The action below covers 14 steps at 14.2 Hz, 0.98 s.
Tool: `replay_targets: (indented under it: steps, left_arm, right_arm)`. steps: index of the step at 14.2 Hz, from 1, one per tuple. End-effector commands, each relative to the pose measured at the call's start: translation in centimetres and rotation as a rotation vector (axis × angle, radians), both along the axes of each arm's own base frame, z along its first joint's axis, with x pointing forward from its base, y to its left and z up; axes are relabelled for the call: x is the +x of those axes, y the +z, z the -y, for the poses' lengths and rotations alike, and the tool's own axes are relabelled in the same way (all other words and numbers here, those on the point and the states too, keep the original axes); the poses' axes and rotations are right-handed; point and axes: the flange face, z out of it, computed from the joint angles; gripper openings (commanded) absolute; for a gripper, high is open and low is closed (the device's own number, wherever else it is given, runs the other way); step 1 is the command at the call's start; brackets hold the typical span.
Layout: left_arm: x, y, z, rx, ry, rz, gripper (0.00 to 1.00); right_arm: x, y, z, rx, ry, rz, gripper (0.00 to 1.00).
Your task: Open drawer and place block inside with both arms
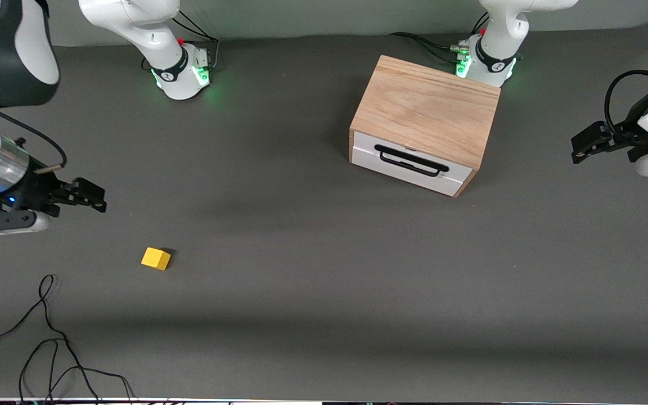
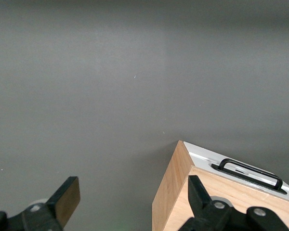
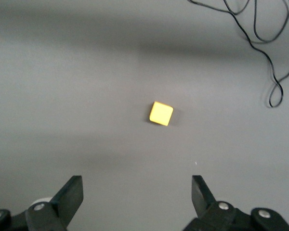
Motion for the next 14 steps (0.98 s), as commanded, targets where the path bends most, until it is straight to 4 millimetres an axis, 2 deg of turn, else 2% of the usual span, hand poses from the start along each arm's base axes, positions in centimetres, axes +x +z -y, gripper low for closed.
replay_targets:
  steps: [1,5,8,14]
  left_arm:
    - [0.5,0.5,-0.1,-0.002,-0.016,0.015,1.00]
    - [0.5,0.5,-0.1,-0.003,-0.016,0.015,1.00]
    - [0.5,0.5,-0.1,-0.003,-0.018,0.015,1.00]
    - [0.6,0.4,-0.6,-0.005,-0.009,0.020,1.00]
  right_arm:
    - [-0.3,0.4,0.0,-0.003,-0.012,-0.008,1.00]
    - [2.1,-3.1,-1.2,0.016,-0.009,0.004,1.00]
    - [2.0,-3.0,-2.5,0.020,0.020,0.005,1.00]
    - [2.2,-1.8,-2.2,0.020,0.048,0.030,1.00]
